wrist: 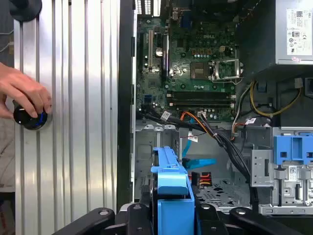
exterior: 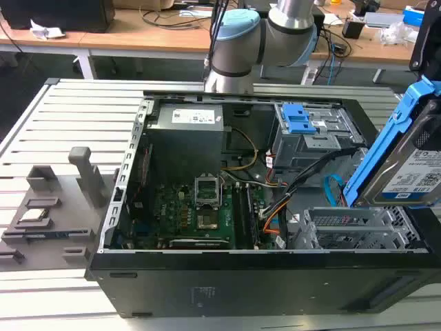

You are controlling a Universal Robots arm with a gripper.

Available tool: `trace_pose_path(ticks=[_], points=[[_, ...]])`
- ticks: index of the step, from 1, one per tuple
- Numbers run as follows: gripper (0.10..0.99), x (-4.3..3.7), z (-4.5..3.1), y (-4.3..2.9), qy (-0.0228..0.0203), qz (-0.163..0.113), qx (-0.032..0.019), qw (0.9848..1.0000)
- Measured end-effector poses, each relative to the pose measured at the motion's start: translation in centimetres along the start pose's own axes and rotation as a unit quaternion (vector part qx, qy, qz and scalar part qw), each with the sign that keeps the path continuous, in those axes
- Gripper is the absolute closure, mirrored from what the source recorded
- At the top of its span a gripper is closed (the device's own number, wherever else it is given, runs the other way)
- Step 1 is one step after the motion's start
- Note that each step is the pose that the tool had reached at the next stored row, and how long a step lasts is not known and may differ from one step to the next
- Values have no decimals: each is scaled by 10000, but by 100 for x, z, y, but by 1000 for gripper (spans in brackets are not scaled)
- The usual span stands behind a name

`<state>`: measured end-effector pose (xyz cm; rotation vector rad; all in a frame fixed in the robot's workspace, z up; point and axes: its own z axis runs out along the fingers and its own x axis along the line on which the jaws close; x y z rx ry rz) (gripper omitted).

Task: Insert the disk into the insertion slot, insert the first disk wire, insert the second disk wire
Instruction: 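Insert the disk into the insertion slot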

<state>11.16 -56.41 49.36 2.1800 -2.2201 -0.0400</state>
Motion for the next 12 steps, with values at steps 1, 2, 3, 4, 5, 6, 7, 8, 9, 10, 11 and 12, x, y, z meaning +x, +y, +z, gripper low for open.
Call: trace_pose_path(ticks=[1, 2, 3, 4, 5, 6, 7, 8, 9, 10, 11, 12], points=[[722, 0, 13, 11, 0, 0, 0, 10000], [722, 0, 50, 15, 0, 0, 0, 10000], [722, 0, 80, 19, -1, 9, 0, 10000], [722, -1, 124, 30, -4, 104, 0, 9999], [722, -4, 147, 50, -7, 192, -1, 9998], [722, -5, 170, 85, -8, 208, -1, 9998], [722, -6, 201, 108, -9, 222, -1, 9998], [722, -8, 235, 122, -9, 232, -1, 9997], [722, -9, 254, 127, -9, 235, -1, 9997], [722, -11, 273, 131, -10, 237, -1, 9997], [722, -13, 298, 139, -10, 240, -1, 9997], [722, -16, 316, 145, -10, 240, -1, 9997]])
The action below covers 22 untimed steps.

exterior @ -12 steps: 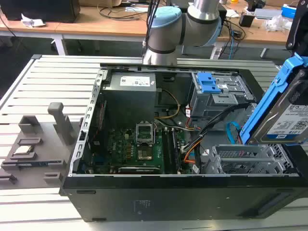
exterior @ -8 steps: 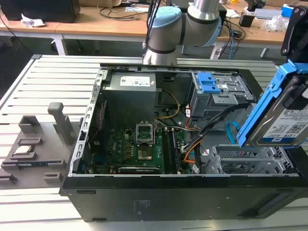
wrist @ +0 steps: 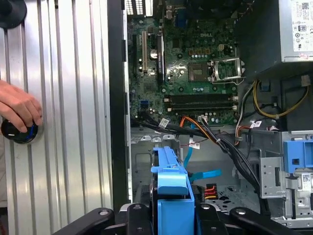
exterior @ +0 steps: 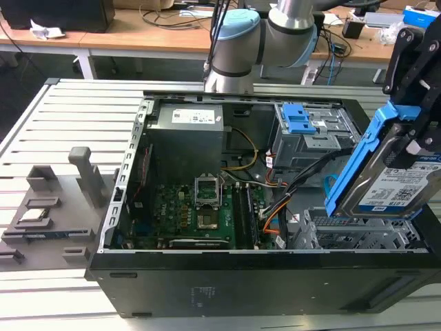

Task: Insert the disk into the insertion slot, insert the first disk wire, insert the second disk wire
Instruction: 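Insert the disk into the insertion slot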

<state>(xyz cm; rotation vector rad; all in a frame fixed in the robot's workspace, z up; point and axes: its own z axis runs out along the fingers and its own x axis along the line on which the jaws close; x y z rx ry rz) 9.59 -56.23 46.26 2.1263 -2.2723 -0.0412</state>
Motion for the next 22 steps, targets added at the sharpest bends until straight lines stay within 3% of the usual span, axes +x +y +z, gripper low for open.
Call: trace_pose_path(ticks=[2, 6, 22], points=[[722, -63, 98, 21, -1, 3, 0, 10000], [722, -97, 195, 23, -3, 3, 0, 10000], [722, -97, 407, 41, -2, 3, 0, 10000]])
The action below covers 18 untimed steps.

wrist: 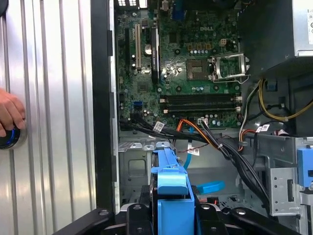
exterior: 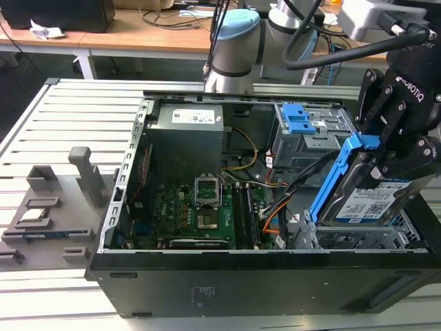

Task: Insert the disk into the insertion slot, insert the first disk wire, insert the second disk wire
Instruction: 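Insert the disk into the insertion slot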

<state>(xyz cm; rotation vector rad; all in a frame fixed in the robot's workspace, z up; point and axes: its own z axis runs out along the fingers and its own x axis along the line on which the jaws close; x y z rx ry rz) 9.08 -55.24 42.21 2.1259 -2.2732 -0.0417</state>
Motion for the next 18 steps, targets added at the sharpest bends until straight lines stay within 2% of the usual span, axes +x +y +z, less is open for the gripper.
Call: trace_pose_path(ticks=[12, 18], points=[[722, 0, 84, -3, 0, 0, 0, 10000], [722, 0, 206, -8, 0, 0, 0, 10000]])
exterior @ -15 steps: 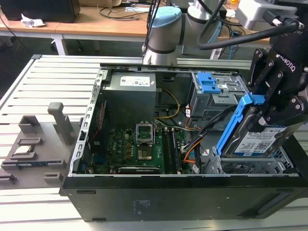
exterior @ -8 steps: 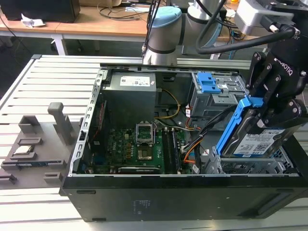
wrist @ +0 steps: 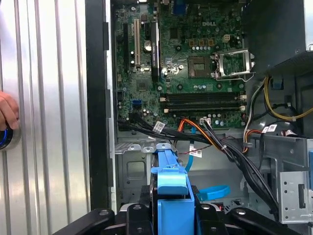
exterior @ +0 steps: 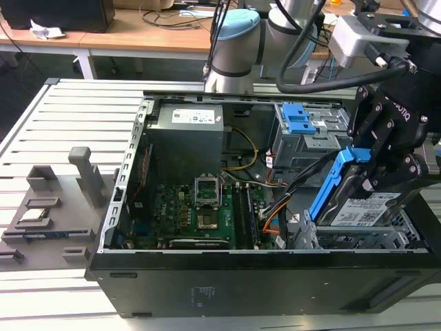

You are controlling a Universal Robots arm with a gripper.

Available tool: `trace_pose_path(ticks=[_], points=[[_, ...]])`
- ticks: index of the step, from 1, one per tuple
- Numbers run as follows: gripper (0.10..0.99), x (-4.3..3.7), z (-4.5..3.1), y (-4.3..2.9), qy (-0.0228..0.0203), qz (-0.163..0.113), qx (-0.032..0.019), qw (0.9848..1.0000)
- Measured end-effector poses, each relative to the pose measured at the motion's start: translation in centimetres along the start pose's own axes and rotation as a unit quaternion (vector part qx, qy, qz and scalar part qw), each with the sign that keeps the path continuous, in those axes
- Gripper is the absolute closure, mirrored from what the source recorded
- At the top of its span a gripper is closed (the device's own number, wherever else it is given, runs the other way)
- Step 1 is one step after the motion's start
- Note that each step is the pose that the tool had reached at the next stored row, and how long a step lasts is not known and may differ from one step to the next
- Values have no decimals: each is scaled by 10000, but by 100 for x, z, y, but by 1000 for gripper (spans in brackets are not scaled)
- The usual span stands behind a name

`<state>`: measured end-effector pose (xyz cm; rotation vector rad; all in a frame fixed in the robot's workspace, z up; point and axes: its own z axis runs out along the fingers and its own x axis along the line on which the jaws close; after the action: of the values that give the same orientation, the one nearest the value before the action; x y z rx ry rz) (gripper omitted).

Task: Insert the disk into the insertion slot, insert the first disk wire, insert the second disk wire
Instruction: 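Insert the disk into the insertion slot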

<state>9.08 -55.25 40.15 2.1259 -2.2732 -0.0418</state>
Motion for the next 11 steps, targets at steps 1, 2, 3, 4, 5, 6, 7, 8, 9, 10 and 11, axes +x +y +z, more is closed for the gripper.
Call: trace_pose_path(ticks=[1, 2, 3, 4, 5, 6, 7, 8, 9, 10, 11], points=[[722, 0, 21, -1, 0, 0, 0, 10000], [722, 0, 47, -2, 0, 0, 0, 10000], [722, 0, 67, -2, 0, 0, 0, 10000], [722, 0, 82, -3, 0, 0, 0, 10000], [722, 0, 107, -4, 0, 0, 0, 10000], [722, 0, 122, -5, 0, 0, 0, 10000], [722, 0, 134, -5, 1, 0, 0, 10000], [722, -1, 149, -6, 0, 0, 0, 10000], [722, -1, 158, -6, 1, 0, 0, 10000], [722, -1, 161, -6, 1, 0, 0, 10000], [722, -1, 161, -6, 1, 0, 0, 10000]])
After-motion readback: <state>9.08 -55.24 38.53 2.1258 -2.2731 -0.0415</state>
